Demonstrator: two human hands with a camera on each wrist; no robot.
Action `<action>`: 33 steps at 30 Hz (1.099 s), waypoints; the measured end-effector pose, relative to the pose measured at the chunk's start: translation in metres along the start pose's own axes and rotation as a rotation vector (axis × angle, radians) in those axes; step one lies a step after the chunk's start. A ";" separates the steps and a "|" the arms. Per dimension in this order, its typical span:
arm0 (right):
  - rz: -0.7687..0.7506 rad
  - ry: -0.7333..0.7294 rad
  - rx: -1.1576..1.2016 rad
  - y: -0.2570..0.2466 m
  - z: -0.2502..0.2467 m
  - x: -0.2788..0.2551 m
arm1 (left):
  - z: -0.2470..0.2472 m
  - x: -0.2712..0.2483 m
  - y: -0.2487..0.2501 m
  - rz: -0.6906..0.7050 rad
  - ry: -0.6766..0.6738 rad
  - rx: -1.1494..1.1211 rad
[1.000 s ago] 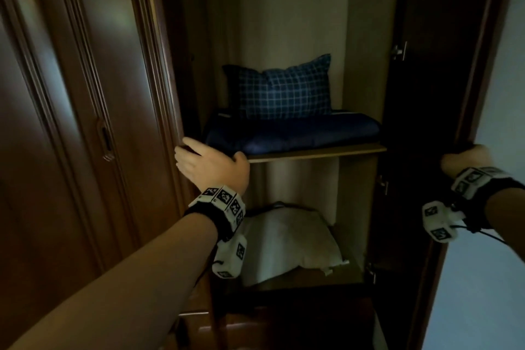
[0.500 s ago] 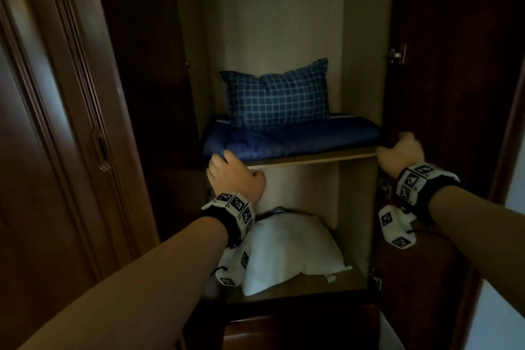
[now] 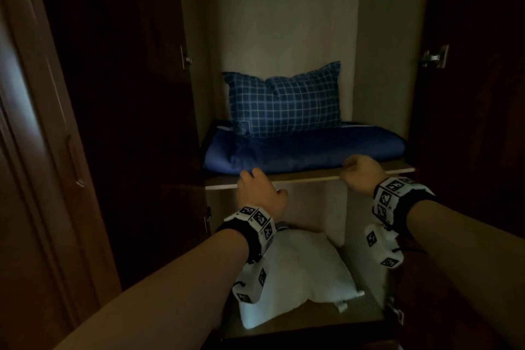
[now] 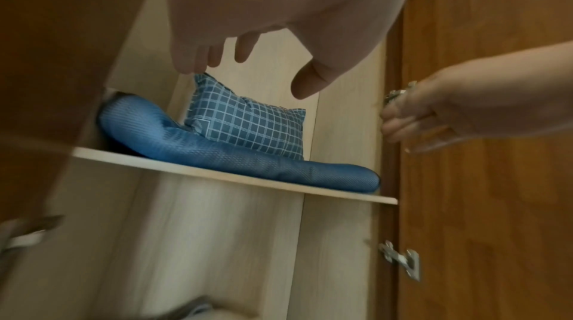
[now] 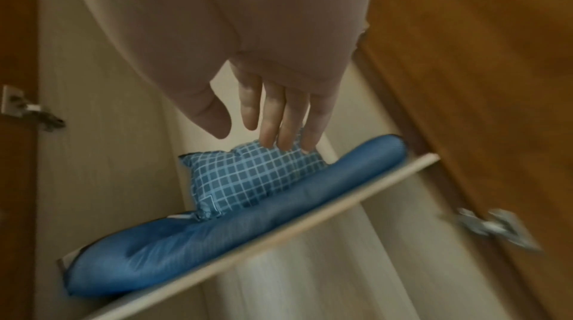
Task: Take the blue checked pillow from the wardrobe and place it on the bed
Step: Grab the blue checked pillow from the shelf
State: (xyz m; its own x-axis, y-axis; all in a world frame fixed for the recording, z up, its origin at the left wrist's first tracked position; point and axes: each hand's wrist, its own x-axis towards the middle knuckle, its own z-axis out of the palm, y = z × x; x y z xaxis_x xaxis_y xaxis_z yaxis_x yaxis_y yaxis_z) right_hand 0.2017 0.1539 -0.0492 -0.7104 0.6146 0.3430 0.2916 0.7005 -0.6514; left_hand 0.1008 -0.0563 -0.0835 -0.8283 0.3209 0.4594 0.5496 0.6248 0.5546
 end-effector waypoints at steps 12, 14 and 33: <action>-0.193 -0.150 -0.123 -0.040 0.056 0.245 | 0.093 0.204 0.006 -0.006 0.077 0.056; -0.218 -0.174 -0.194 -0.051 0.063 0.290 | 0.100 0.245 0.010 -0.019 0.093 0.064; -0.236 -0.164 -0.752 -0.055 0.167 0.564 | 0.177 0.434 -0.035 -0.210 0.149 -0.036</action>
State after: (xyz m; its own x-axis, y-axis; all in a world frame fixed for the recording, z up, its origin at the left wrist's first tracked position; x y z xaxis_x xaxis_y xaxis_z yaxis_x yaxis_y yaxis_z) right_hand -0.3223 0.4017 0.0669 -0.8751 0.3993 0.2733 0.4334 0.8980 0.0758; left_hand -0.2970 0.1870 -0.0265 -0.9011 0.0768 0.4267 0.3726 0.6402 0.6718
